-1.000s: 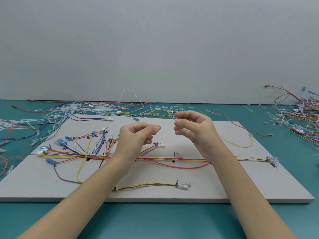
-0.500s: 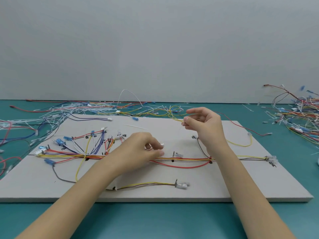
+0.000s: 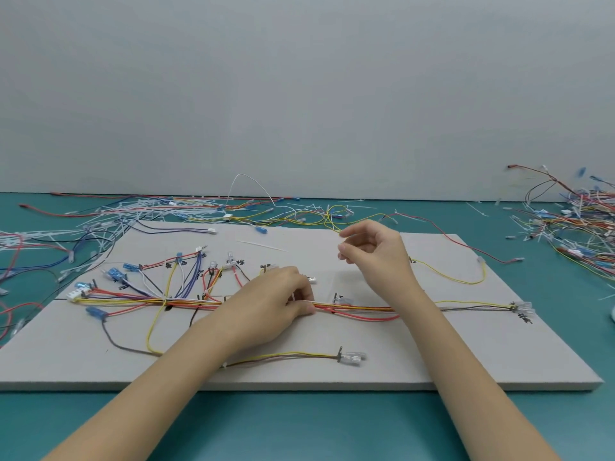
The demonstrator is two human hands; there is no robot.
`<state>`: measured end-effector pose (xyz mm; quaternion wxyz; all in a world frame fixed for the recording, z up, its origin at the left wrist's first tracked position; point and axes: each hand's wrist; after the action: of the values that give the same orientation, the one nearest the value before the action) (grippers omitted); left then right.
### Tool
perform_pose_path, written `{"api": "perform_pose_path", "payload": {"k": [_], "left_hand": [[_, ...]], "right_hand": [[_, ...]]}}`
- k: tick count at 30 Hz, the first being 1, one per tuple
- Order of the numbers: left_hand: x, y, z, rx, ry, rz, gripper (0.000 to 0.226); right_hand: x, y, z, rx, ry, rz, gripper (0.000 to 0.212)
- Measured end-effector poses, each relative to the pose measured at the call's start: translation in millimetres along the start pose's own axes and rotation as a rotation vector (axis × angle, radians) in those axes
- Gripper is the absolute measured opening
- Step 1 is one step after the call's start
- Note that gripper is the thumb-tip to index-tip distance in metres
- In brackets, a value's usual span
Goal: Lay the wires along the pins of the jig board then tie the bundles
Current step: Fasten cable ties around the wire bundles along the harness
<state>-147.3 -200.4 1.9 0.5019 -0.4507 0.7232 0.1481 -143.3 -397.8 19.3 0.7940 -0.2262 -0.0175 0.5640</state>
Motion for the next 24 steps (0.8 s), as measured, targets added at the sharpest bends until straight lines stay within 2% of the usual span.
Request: {"api": "perform_pose_path", "payload": {"k": [6,10,16,19,23,24], "left_hand": [[0,-1,-2,-0.002,0.059,-0.044,0.007],[4,1,-6,0.012,0.112,-0.161,0.014],[8,4,-15,0.044,0.073,-0.176,0.019],[7,4,-16,0.051,0.061,-0.137,0.02],[0,5,-15,-0.009,0.183,-0.05,0.006],[-1,4,-15,-0.023,0.2,-0.031,0.009]], "right_hand": [[11,7,-3,0.012,0.099,0.226,0.026],[13,10,-3,0.013,0.156,0.242,0.024],[12,10,-2,0.045,0.187,0.251,0.016],[12,10,-3,0.06,0.211,0.264,0.015],[12,9,-3,0.075,0.223,0.271,0.016],[12,9,-2,0.076,0.226,0.271,0.016]]}}
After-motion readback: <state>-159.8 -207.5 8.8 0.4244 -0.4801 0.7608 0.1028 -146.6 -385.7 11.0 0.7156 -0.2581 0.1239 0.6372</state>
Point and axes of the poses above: each hand's wrist, its own y-axis away from the middle knuckle, its own x-axis out of the palm, z = x × y, and after that the axes turned 6 degrees about -z, right-handed
